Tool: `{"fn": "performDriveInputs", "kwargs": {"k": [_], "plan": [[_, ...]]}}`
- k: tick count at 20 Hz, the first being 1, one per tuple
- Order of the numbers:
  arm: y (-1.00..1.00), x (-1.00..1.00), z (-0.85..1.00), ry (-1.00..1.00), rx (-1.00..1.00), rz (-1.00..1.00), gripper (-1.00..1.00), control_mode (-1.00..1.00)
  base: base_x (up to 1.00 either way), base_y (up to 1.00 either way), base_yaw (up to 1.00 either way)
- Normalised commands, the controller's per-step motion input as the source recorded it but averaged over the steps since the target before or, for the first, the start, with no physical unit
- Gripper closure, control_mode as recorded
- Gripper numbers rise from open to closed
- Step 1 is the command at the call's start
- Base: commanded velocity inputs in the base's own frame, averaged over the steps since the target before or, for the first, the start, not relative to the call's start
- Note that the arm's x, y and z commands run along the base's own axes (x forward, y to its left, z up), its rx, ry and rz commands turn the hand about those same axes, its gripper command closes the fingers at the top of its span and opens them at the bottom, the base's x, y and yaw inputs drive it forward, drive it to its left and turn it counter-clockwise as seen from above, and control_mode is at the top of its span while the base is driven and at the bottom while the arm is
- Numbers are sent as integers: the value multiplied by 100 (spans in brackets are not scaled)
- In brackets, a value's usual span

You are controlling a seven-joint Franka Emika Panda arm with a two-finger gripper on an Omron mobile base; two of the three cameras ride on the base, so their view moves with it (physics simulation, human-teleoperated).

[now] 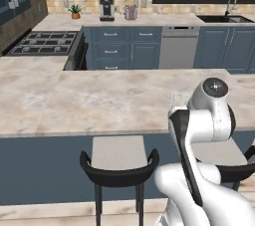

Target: Take the fork and place it on the left side of the plate. Then take the spoon and place it on the right side of the plate. Make sure they're directly next to the plate.

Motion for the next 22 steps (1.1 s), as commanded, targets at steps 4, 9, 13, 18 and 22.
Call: {"fn": "performDriveInputs", "kwargs": {"k": [4,9,13,18,22], "plan": [[14,-68,14,-33,-3,0,-100,-100,0,0,0],[0,-85,3,-45,-1,-4,-100,-100,0,0,0],[-3,-24,0,-12,0,-1,-100,100,-75,-27,-6],[0,0,0,0,0,0,-100,100,-79,-69,-11],[0,0,0,0,0,0,-100,100,-49,-98,-11]]}}
